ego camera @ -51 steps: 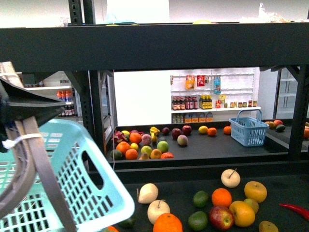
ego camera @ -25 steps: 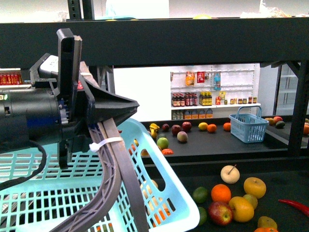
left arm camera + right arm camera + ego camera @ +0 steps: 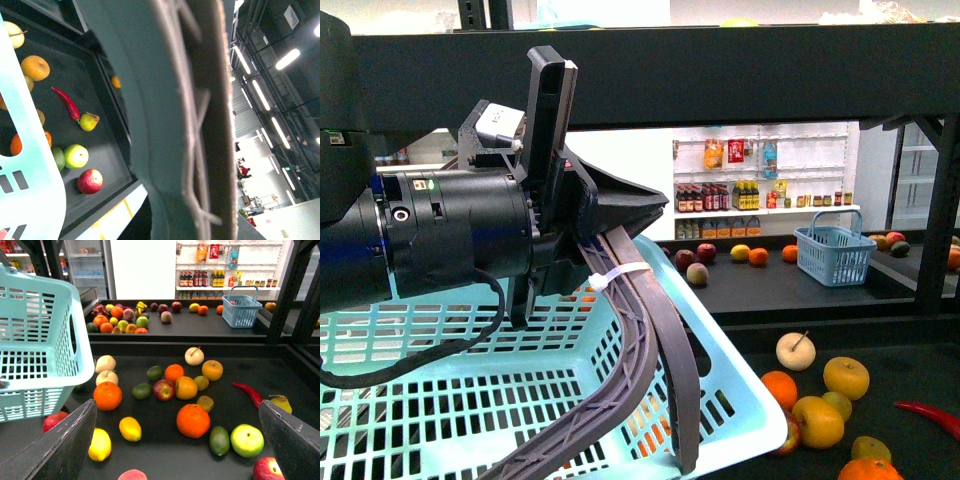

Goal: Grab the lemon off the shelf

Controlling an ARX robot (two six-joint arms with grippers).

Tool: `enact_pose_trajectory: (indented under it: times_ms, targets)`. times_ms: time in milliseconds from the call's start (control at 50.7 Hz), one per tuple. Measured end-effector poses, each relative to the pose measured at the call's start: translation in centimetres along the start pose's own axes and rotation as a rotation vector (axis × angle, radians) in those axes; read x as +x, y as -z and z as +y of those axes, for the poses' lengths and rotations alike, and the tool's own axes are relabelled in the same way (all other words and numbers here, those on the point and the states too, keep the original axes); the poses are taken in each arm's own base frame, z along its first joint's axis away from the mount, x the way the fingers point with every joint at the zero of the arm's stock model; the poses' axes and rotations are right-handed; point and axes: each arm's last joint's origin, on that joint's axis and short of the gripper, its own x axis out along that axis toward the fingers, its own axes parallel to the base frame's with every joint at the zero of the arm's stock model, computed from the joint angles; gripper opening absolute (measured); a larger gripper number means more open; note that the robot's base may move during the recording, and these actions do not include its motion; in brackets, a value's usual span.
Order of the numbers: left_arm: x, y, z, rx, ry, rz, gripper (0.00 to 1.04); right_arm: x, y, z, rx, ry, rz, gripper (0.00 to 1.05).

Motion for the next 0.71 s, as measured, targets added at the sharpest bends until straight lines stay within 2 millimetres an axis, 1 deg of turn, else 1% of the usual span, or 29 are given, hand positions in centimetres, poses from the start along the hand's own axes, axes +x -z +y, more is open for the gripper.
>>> enact_pose_trajectory:
  times_ms: [59,158,256,394,473,493,572,591,611,650,670,690,710]
  targets:
    - [0.0,0.0,0.1,0.001,-0.004,-0.001,0.07,0.0,0.1,0.0,0.002,0.016,0.023,0.97]
    - [0.0,0.0,0.1,0.004,-0.009,-0.005,0.07,0.3,0.6,0.1,-0.012,0.12,0.229,0.97]
    - [0.1,0.0,0.1,0.01,-0.007,-0.004,0.07,1.3,1.6,0.1,-0.009,0.07,0.37,0.97]
    - [0.1,0.0,0.1,0.008,-0.008,-0.003,0.07,3.3,1.2,-0.7,0.024,0.025,0.44,0.97]
    - [0.1,0.0,0.1,0.009,-0.006,0.0,0.07,5.7,1.0,-1.6,0.028,-0.029,0.472,0.97]
    - [0.1,0.0,0.1,0.009,-0.006,0.0,0.07,6.1,1.0,-1.8,0.027,-0.035,0.474,0.97]
    - [0.1,0.0,0.1,0.009,-0.008,-0.003,0.07,8.9,1.3,-2.7,0.018,-0.07,0.482,0.97]
    - [0.1,0.0,0.1,0.01,-0.008,-0.003,0.07,9.8,1.4,-3.0,0.01,-0.069,0.486,0.97]
    - [0.1,0.0,0.1,0.01,-0.008,-0.003,0.07,10.3,1.5,-3.1,0.008,-0.067,0.487,0.97]
    - [0.1,0.0,0.1,0.011,-0.008,-0.004,0.07,12.2,1.9,-3.5,-0.005,-0.073,0.488,0.97]
    - [0.1,0.0,0.1,0.012,-0.008,-0.003,0.07,13.2,2.3,-3.7,-0.009,-0.084,0.492,0.97]
    - [0.1,0.0,0.1,0.013,-0.007,-0.003,0.07,13.5,2.4,-3.7,-0.01,-0.086,0.496,0.97]
    - [0.1,0.0,0.1,0.012,-0.008,-0.003,0.07,14.7,3.1,-3.9,-0.012,-0.093,0.511,0.97]
